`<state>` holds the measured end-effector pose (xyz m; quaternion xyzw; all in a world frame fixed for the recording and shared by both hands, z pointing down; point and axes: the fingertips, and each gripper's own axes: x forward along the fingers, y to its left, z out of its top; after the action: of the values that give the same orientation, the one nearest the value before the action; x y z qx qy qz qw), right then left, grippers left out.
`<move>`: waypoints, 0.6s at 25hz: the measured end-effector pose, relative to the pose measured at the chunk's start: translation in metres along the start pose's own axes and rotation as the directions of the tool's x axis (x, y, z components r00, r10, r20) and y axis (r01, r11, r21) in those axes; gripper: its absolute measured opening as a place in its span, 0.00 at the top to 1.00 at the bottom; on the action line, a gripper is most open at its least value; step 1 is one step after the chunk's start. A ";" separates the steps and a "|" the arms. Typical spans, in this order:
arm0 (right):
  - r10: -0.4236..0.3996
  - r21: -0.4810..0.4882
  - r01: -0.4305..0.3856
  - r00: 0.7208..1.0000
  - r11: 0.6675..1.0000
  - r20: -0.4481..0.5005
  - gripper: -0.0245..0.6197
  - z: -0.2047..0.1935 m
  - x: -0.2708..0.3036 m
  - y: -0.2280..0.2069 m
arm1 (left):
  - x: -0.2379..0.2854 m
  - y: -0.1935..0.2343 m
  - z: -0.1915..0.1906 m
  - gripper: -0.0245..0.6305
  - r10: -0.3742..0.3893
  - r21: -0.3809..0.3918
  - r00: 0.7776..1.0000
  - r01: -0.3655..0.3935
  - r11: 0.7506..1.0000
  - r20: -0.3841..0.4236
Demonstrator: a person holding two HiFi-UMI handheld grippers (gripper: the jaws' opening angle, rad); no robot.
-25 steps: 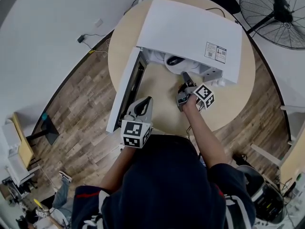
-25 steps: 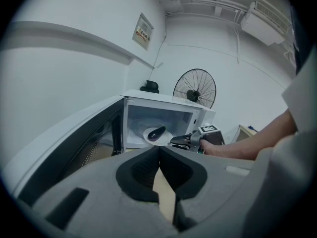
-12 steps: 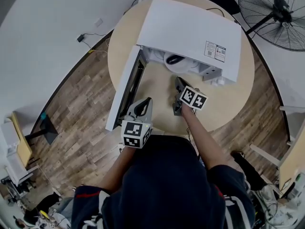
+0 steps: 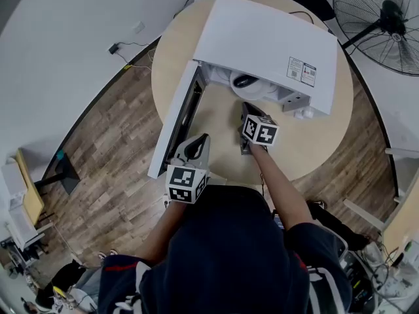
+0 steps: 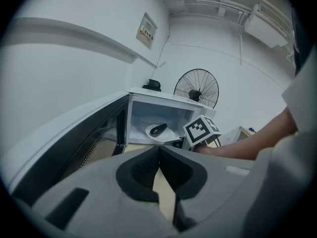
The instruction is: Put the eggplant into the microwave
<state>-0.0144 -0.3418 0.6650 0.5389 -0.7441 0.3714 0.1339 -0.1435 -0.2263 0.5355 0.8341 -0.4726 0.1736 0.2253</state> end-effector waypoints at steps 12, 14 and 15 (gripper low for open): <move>-0.032 -0.040 0.033 0.999 0.999 0.018 0.94 0.017 0.015 -0.008 | 0.005 0.010 -0.007 0.94 0.007 0.000 1.000 -0.007 1.000 -0.030; -0.033 -0.043 0.033 0.999 0.999 0.017 0.94 0.021 0.018 -0.009 | 0.005 0.011 -0.007 0.94 0.007 -0.001 0.999 -0.007 1.000 -0.032; -0.034 -0.043 0.035 0.999 0.998 0.015 0.94 0.023 0.020 -0.010 | 0.005 0.011 -0.007 0.94 0.007 -0.002 0.999 -0.007 1.000 -0.032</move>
<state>-0.0082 -0.3733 0.6651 0.5513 -0.7436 0.3488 0.1466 -0.1514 -0.2315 0.5462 0.8292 -0.4722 0.1873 0.2331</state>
